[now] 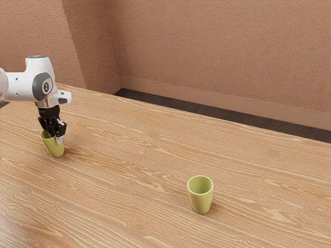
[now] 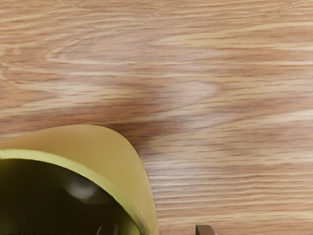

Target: Place the left cup onto the right cup

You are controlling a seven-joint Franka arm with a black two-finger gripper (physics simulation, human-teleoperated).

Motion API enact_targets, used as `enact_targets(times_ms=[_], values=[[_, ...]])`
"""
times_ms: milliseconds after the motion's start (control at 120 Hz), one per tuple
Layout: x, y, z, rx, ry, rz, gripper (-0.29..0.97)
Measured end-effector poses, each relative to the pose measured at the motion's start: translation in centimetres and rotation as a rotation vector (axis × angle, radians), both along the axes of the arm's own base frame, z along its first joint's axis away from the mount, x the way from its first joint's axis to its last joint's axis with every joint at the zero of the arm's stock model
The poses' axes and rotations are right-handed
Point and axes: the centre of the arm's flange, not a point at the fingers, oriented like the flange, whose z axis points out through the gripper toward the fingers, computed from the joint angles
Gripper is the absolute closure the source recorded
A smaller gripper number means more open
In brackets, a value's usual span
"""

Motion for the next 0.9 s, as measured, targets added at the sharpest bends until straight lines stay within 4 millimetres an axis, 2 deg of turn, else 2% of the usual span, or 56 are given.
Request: enact_targets(times_ms=[900], values=[[-0.03, 0.10, 0.02, 0.000, -0.001, 0.003, 0.74]])
